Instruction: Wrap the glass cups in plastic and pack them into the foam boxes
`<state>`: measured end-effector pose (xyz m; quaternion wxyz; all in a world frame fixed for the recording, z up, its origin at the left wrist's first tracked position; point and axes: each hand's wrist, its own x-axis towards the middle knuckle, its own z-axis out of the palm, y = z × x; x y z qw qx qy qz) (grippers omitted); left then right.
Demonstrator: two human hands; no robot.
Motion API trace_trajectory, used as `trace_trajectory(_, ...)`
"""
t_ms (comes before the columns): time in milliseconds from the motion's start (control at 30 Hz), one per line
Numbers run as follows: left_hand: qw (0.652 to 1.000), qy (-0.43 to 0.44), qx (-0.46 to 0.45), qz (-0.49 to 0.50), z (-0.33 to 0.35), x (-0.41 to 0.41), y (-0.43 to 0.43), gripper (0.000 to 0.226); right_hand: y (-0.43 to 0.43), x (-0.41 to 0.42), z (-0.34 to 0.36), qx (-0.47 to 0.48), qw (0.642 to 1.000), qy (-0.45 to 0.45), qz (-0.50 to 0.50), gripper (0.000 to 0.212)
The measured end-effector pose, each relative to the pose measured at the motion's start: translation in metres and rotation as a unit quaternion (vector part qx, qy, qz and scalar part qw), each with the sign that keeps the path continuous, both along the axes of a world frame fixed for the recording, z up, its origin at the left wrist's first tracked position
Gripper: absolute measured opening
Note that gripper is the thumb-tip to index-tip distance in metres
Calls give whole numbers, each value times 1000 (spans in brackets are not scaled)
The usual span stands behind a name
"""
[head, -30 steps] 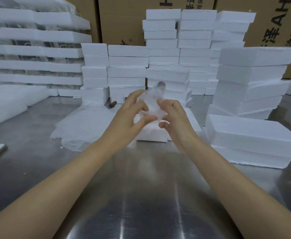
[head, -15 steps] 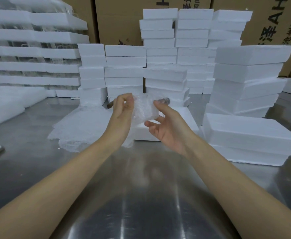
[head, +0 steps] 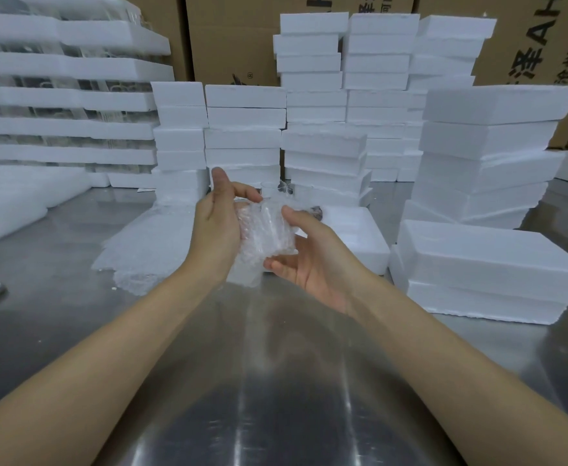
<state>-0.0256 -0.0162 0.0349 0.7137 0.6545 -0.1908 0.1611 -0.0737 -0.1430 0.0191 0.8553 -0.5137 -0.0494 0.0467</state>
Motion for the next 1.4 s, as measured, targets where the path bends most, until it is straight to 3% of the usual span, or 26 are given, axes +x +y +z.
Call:
trace_trajectory(167,992,-25,73,-96,-5,5,0,41,-9,3,0,62,994,25,-85,25)
trace_trajectory(333,962,-36,253,-92,-3,9,6,63,-18,3,6,192,968,1,-162,18)
trace_trajectory(367,957,-32,271,-99,-5,10,6,59,-19,2,7,206,964,-5,-168,18)
trace_trajectory(500,971,-14,197,-134,-7,12,6,17,-22,2,10,189,964,-9,-185,20)
trace_trajectory(867,970,137,12,-202,-2,13,4,14,-21,5,7,157,966,-45,-200,15)
trace_trajectory(1033,987,58,52,-139,-6,12,5,12,-23,5,3,141,973,-47,-177,17)
trace_trajectory(1167,995,55,22,-85,-9,12,2,6,-22,6,1,123,979,-52,-151,18)
trace_trajectory(1300,995,-30,89,19,-11,10,1,7,-24,9,0,69,979,-63,-179,13)
trace_trajectory(1400,991,-65,112,31,-11,3,-2,16,-26,11,-1,35,975,-62,-211,16)
